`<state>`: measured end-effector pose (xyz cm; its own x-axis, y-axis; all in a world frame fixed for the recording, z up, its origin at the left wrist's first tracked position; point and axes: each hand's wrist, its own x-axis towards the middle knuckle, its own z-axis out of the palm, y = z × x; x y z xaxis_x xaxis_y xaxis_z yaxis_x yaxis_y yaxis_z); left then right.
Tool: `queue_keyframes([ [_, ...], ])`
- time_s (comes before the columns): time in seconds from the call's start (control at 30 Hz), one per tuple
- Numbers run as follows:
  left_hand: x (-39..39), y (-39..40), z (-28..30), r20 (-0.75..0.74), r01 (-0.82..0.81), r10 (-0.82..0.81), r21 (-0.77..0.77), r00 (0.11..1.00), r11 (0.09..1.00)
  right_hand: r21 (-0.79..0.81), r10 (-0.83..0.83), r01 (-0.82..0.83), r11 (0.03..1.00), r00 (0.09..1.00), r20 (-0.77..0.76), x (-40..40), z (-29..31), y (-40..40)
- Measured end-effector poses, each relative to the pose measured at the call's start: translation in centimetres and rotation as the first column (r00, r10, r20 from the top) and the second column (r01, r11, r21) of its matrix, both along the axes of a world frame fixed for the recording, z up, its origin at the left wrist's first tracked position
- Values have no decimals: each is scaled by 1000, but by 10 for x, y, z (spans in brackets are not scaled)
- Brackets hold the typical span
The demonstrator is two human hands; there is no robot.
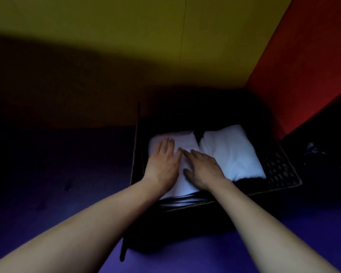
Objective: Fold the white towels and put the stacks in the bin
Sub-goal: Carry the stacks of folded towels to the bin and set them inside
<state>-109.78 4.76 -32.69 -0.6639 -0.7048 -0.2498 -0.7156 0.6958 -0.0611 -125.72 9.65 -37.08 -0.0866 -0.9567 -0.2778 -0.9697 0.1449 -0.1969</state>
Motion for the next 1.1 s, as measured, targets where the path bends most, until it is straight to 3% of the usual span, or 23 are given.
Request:
queue_keyframes([
  [0.1, 29, 3, 25, -277, -127, 74, -176, 958, 976, -134, 8, -7, 991, 1000, 4, 6, 13, 7],
  [0.17, 53, 6, 29, -369, -293, 225, -140, 902, 946, -174, 15, -9, 985, 999, 33, 12, 22, 14],
  [0.27, 77, 11, 26, -396, -503, 513, 136, 762, 853, -222, -15, 30, 975, 998, 69, 16, 28, 25],
  [0.4, 80, 17, 37, -459, -519, 743, 532, 487, 669, -306, -120, 133, 943, 991, 63, 13, 33, 44],
  [0.47, 80, 23, 46, -477, -487, 782, 612, 400, 623, -331, -177, 199, 923, 980, 95, 14, 34, 56],
  [0.53, 77, 31, 53, -534, -473, 756, 590, 379, 654, -362, -229, 279, 890, 958, 174, 15, 34, 65],
  [0.63, 73, 46, 58, -701, -436, 569, 391, 430, 811, -385, -271, 406, 829, 893, 358, 13, 34, 67],
  [0.7, 67, 56, 56, -752, -371, 369, 177, 546, 912, -360, -299, 516, 777, 807, 509, 12, 45, 66],
  [0.77, 57, 66, 53, -679, -297, 201, -26, 706, 955, -326, -336, 651, 686, 681, 651, 8, 53, 61],
  [0.83, 44, 76, 52, -556, -190, 93, -119, 826, 974, -207, -355, 785, 583, 476, 805, -5, 60, 57],
  [0.93, 26, 86, 45, -384, 8, -63, -144, 921, 990, 190, -275, 923, 336, -97, 957, -34, 81, 58],
  [0.97, 22, 87, 42, -346, 68, -114, -141, 931, 988, 264, -221, 916, 303, -202, 954, -45, 86, 60],
  [1.0, 17, 89, 42, -323, 125, -165, -142, 932, 982, 282, -194, 919, 277, -234, 953, -53, 92, 62],
  [1.1, 2, 92, 47, -290, 266, -301, -154, 909, 952, 60, -259, 980, 191, -9, 966, -77, 92, 74],
])
